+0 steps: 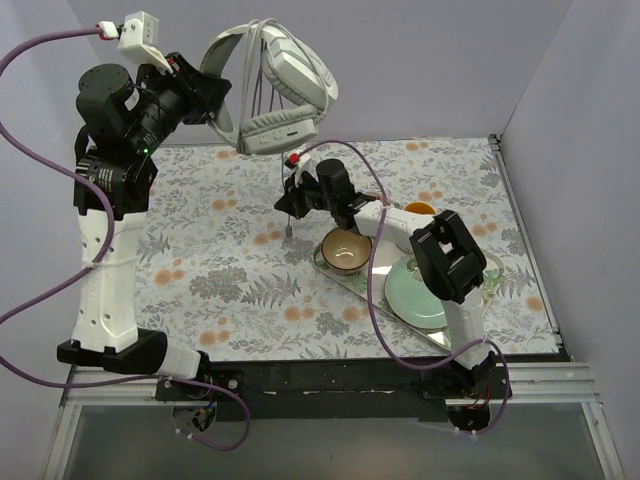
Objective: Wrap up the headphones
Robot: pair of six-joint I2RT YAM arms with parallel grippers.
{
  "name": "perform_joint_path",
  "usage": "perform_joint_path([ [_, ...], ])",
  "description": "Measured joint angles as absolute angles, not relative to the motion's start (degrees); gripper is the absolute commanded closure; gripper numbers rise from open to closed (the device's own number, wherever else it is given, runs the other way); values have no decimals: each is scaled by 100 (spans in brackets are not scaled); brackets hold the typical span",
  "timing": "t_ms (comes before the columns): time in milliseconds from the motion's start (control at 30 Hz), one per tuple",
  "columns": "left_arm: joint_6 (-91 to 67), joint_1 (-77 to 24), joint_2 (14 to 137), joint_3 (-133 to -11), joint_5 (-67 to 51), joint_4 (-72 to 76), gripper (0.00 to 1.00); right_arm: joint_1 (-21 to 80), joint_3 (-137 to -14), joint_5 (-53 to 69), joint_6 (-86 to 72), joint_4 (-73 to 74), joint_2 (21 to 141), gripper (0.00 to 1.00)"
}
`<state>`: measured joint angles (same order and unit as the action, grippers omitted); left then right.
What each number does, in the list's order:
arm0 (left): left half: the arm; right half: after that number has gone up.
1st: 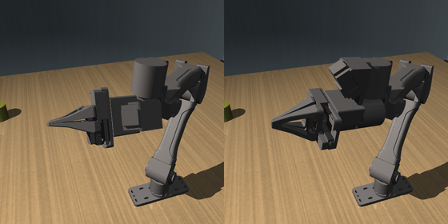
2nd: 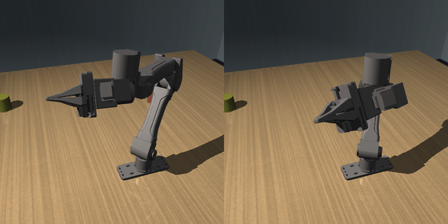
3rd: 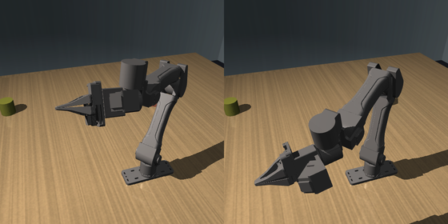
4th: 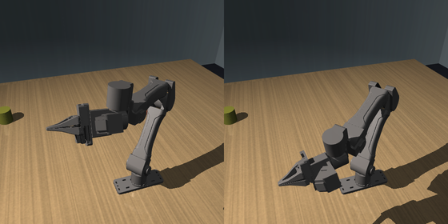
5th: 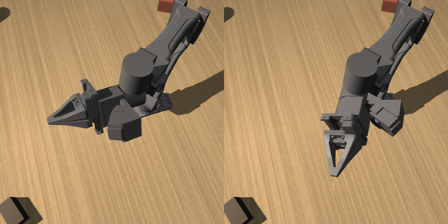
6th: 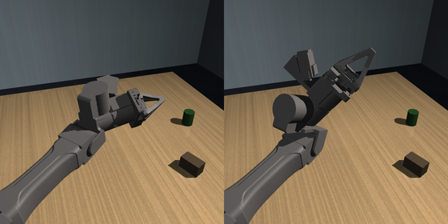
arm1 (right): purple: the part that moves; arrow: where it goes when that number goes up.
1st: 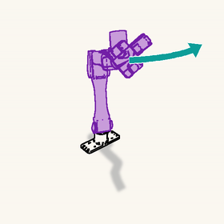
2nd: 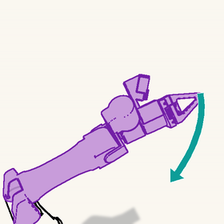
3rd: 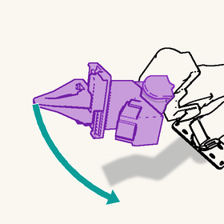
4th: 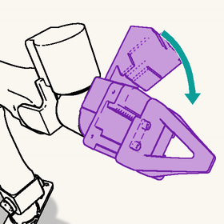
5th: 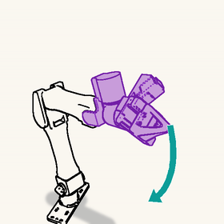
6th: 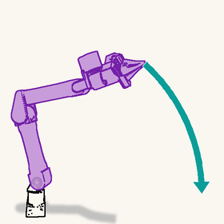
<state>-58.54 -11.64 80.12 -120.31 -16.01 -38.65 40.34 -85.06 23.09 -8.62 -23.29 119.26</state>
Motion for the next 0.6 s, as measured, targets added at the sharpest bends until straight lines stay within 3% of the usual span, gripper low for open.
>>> perform_joint_path([
  [267, -6799, -213, 8774, -11872, -1190, -3389, 100, 4746, -8925, 1664, 373, -819, 11952, 99],
  [600, -6541, 272, 9332, -11069, 298, -2722, 100, 5498, -8910, 775, 1514, 399, 11727, 99],
])
